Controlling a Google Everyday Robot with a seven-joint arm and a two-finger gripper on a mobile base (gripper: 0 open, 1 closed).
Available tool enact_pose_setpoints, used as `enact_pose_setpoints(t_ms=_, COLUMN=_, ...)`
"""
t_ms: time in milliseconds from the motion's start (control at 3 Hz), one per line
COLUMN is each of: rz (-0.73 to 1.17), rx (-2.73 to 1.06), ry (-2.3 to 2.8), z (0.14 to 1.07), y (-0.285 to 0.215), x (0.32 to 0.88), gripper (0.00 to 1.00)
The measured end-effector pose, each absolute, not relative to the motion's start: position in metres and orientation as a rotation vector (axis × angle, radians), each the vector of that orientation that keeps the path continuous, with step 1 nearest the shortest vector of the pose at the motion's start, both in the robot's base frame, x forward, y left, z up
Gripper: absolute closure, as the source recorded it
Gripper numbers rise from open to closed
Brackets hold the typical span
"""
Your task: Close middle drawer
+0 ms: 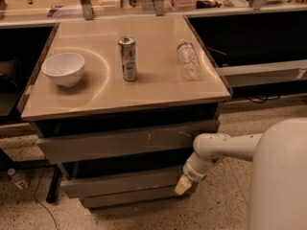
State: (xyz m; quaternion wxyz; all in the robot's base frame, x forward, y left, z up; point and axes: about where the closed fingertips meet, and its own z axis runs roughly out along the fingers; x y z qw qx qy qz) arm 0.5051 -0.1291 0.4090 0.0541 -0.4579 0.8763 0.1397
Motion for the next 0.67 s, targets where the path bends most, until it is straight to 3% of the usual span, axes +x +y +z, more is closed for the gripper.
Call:
enact_pose_setpoints(t_ms=333, rz=0.425, rx=-1.391, ry=2.662, z=0.409, y=-0.1291, x=0.505, gripper=0.0)
enact_pose_setpoints(t_ms=667, rz=0.425, rx=-1.391, ry=2.662, z=0.409, y=-0.1291, x=0.505, gripper=0.0)
